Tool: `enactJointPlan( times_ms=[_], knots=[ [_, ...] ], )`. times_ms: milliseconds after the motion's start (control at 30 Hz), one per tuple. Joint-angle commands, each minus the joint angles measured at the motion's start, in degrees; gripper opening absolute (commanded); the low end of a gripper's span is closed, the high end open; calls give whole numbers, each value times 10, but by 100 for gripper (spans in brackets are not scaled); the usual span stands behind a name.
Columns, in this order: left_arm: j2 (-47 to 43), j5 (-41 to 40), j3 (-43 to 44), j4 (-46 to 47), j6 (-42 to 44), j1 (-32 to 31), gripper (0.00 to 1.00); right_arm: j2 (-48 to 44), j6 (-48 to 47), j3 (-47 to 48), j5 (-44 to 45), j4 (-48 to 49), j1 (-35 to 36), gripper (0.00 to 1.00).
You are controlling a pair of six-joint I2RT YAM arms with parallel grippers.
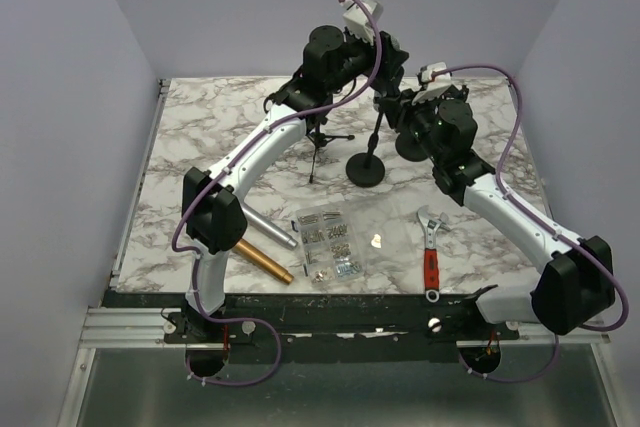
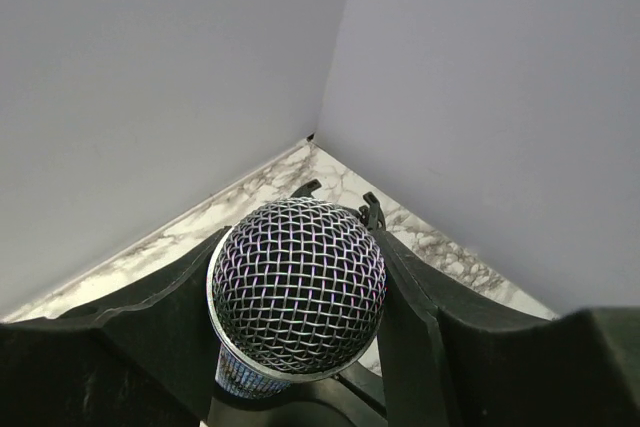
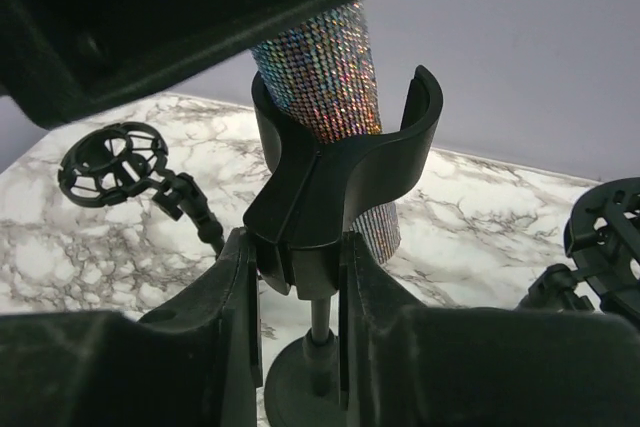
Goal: Remove the microphone from the stand
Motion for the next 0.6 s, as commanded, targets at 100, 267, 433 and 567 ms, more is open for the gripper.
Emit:
enactJointPlan(
  times_ms=[100,267,433,567],
  knots=[
    [-18,-5,34,-44,-13,-4,0,17,-12,4,27,-7,7,1],
    [-26,-8,70,-73,-19,-6,0,21,-12,8,22,-16,7,1],
    [-39,-24,115,-98,16,-11,0,27,-15,10,21,-24,7,1],
    [-49,-49,169,-116,62,-15,0,26,-16,7,21,-23,7,1]
  ],
)
